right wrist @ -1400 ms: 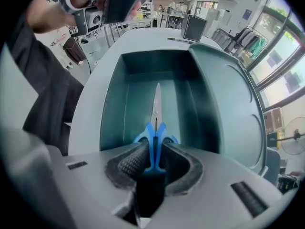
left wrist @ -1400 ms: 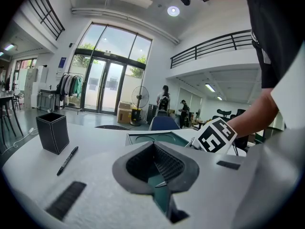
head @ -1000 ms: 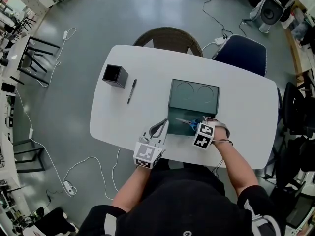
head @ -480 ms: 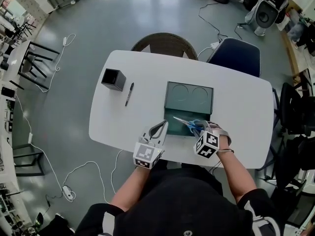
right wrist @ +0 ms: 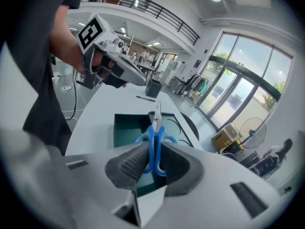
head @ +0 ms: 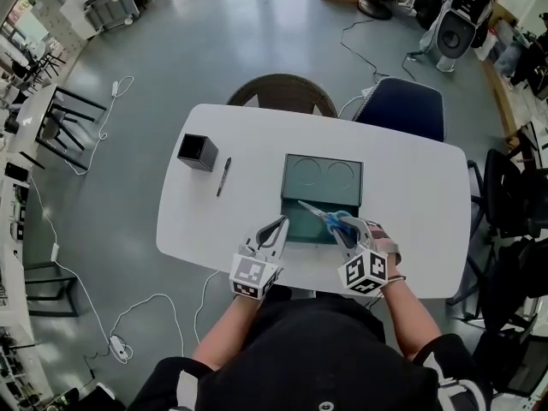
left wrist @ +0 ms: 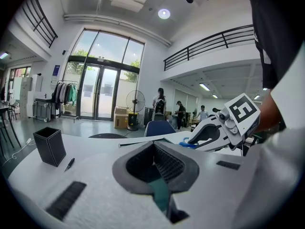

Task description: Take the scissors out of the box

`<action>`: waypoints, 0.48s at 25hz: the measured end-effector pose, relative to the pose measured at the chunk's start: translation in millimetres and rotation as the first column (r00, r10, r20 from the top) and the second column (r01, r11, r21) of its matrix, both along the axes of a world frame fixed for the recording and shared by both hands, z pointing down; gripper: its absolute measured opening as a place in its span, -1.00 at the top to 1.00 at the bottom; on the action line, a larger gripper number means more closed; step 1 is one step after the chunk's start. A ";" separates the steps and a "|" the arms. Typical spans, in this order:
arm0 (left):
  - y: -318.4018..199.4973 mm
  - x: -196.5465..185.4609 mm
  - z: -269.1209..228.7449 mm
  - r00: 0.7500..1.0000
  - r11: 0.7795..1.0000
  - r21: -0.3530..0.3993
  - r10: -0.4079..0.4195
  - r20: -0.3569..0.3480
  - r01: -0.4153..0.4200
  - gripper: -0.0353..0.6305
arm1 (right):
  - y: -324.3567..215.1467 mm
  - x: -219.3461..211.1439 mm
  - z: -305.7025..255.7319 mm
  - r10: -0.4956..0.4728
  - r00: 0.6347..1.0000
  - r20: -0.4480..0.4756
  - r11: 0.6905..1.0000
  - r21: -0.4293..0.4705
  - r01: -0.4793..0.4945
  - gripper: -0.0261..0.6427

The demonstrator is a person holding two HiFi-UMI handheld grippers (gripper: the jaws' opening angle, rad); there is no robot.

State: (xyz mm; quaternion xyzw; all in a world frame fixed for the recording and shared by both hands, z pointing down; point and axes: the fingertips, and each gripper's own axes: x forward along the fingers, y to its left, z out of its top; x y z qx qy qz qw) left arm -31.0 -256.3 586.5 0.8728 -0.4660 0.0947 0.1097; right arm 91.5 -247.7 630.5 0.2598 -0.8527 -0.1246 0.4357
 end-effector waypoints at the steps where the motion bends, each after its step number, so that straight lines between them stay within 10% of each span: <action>1: 0.2 -1.2 -1.7 1.000 1.000 0.003 -0.004 0.002 0.004 0.86 | -2.0 -0.1 -6.3 0.010 1.000 0.023 1.000 0.026 -0.011 0.66; 12: 3.0 -4.4 -9.0 1.000 1.000 0.015 -0.014 0.023 0.014 0.86 | -21.9 3.5 -61.5 0.143 0.962 0.232 0.963 0.194 -0.190 0.65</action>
